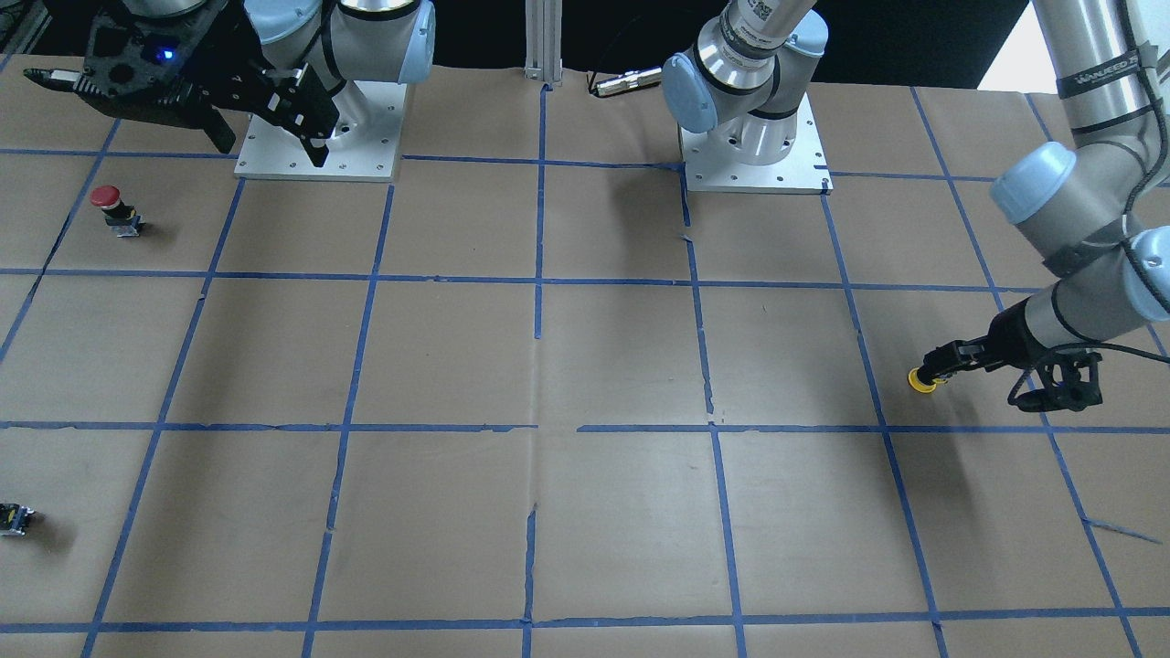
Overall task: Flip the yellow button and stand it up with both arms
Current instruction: 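Lower the left gripper and grasp the yellow button's base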
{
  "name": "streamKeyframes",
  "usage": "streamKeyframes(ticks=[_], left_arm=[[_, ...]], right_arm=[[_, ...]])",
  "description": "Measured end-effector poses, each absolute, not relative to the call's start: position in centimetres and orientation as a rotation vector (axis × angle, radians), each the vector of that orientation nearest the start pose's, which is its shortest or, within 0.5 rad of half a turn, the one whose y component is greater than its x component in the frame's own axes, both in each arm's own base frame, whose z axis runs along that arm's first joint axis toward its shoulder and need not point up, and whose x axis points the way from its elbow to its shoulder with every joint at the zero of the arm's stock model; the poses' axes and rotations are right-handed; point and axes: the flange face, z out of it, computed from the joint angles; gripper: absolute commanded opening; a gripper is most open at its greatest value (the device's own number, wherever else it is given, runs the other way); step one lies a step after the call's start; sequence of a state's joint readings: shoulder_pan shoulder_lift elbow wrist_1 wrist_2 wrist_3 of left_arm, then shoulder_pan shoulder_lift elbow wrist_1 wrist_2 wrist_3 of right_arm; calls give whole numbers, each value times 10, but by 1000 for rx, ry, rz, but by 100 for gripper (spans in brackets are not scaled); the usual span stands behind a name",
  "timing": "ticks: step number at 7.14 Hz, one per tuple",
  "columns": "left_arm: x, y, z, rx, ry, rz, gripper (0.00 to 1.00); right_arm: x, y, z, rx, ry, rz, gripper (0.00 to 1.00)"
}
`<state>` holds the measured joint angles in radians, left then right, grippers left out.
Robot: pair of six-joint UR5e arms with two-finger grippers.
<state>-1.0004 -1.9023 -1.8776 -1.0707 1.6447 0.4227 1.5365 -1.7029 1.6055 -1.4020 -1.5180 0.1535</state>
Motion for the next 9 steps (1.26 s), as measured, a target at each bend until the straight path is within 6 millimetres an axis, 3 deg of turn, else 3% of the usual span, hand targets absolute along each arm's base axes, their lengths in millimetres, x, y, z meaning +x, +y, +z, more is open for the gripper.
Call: streamKeyframes(ticks=[1, 3, 4, 5, 6, 8, 9], left_arm=[[179, -513, 204, -226, 3122, 217, 94], [173, -505, 205, -213, 3117, 195, 90], [170, -500, 213, -199, 3115, 190, 75], [168, -496, 218, -163, 3115, 182, 70], [168, -495, 221, -121, 3117, 176, 39], [169, -495, 221, -63, 3119, 171, 3], [170, -496, 220, -33, 3118, 167, 2]], right_arm=[[122, -432, 510, 304, 3072, 133, 100], [109, -439, 495, 347, 3059, 154, 100], [100, -442, 491, 382, 3054, 155, 100], [92, -444, 489, 413, 3051, 159, 100], [87, -444, 487, 427, 3050, 171, 100], [84, -442, 477, 436, 3052, 214, 100], [84, -440, 478, 441, 3051, 215, 100]])
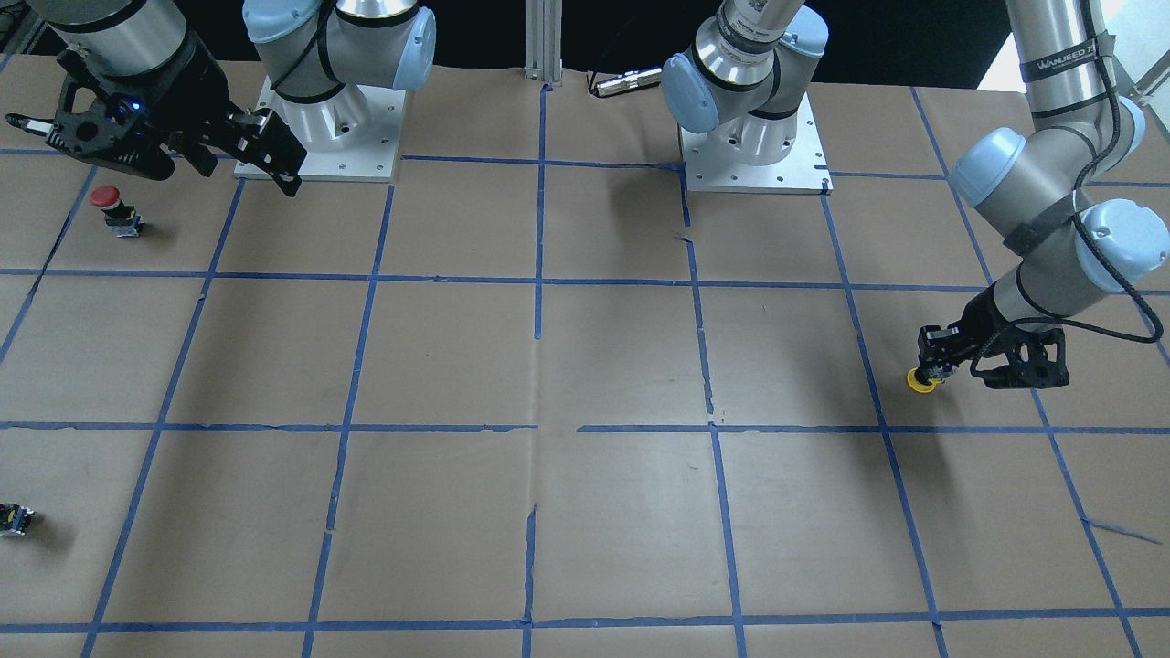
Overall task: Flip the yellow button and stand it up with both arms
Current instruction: 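Lift the yellow button with the left gripper while the right gripper approaches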
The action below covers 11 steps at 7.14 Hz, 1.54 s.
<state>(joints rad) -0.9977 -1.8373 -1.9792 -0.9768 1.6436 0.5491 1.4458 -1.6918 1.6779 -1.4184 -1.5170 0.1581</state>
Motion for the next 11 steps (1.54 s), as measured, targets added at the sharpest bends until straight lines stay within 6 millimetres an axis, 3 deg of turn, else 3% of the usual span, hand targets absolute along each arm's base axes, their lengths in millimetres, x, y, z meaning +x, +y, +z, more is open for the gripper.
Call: streamKeyframes(ticks=[2, 3, 4, 6, 9, 11], left_arm=[[167, -501, 225, 14, 3126, 144, 2], [152, -506, 233, 47, 3173, 110, 2], [123, -511, 245, 85, 3268, 76, 2], [42, -509, 292, 139, 3572, 55, 2], [-95, -492, 364, 287, 4012, -79, 2], [-183, -472, 410, 273, 4267, -102, 2]], right_arm=[[85, -440, 501, 439, 3070, 143, 100], [89, -442, 513, 424, 3079, 111, 100], [98, -441, 519, 394, 3090, 93, 100], [119, -448, 513, 319, 3108, 90, 100], [143, -449, 515, 235, 3098, 52, 100], [146, -453, 515, 530, 2901, 107, 100]])
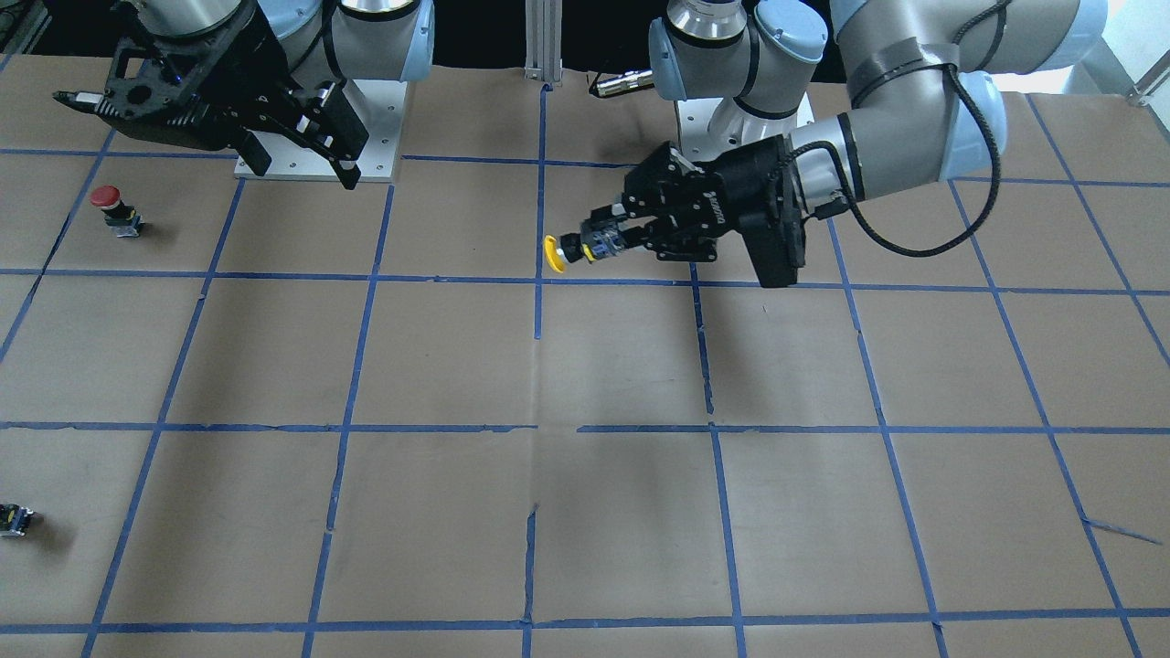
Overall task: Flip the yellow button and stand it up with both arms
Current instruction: 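Lift the yellow button with the left gripper while the right gripper approaches, then grasp the yellow button's cap with the right gripper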
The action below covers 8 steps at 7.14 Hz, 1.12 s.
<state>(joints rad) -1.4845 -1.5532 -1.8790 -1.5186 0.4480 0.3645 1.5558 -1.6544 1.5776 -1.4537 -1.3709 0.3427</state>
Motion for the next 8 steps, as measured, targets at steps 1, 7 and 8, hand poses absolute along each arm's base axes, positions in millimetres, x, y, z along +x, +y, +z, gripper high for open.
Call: streamKeyframes(ticks=[1, 7, 8], left_arm=[[-212, -465, 434, -102, -1903, 51, 2], [-242, -453, 472, -98, -1748, 62, 2], [-242, -453, 472, -99, -1747, 62, 2]], right_arm=[[145, -456, 514, 724, 2768, 167, 100], [117, -468, 530, 1284, 2040, 536, 100], [121, -468, 535, 1283, 1976, 562, 100]])
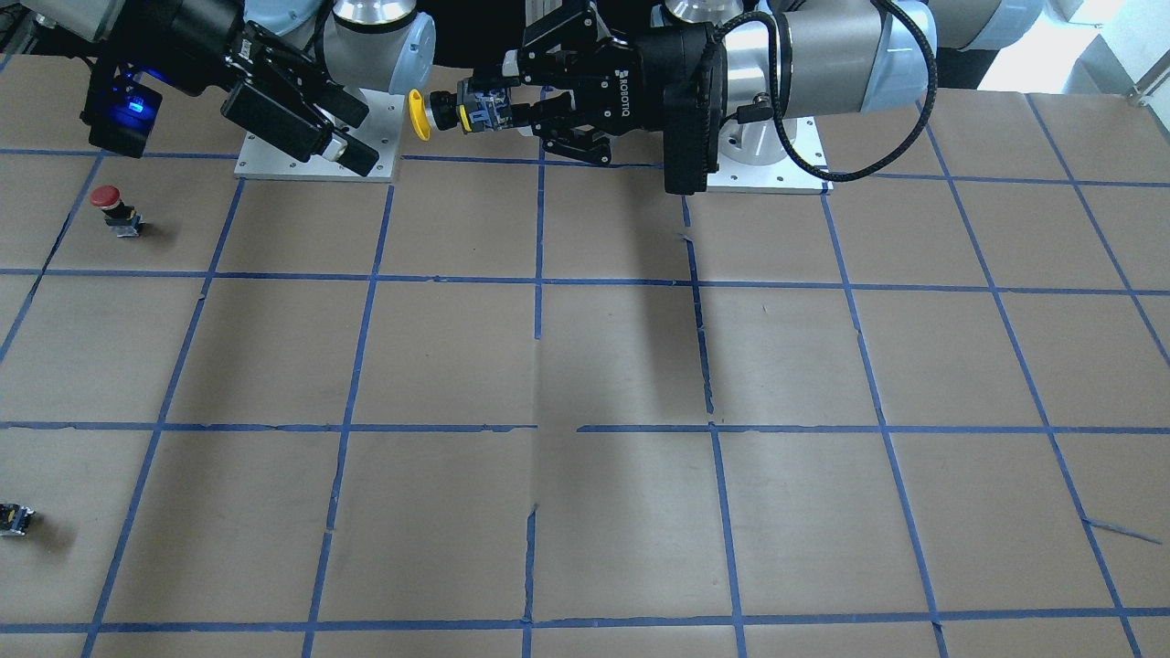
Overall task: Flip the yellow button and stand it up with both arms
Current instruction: 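Grasp the yellow button's cap with the right gripper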
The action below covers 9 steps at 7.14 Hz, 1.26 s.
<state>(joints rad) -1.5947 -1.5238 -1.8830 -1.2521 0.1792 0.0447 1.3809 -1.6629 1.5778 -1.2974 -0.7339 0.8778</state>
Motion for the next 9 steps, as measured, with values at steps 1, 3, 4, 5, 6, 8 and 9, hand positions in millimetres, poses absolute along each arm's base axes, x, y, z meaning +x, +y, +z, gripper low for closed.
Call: streamKeyframes(ticks=[1, 3, 4, 5, 6, 8, 9], left_arm=[[-242, -454, 472, -100, -1748, 63, 2], [-243, -454, 474, -104, -1749, 66, 2], [-243, -453, 475, -107, -1748, 68, 2], [-244, -452, 477, -112, -1748, 72, 2], [-245, -451, 479, -130, -1746, 86, 2], [-249, -451, 482, -177, -1740, 128, 2], [-251, -450, 483, -188, -1739, 136, 2]], right_arm=[[124, -468, 536, 1285, 1939, 584, 100], [130, -468, 536, 1302, 1881, 629, 99], [132, -470, 535, 1301, 1844, 651, 94], [134, -472, 535, 1295, 1811, 667, 89], [135, -473, 535, 1287, 1786, 678, 84], [136, -471, 531, 1287, 1769, 695, 73], [137, -469, 528, 1290, 1766, 701, 72]])
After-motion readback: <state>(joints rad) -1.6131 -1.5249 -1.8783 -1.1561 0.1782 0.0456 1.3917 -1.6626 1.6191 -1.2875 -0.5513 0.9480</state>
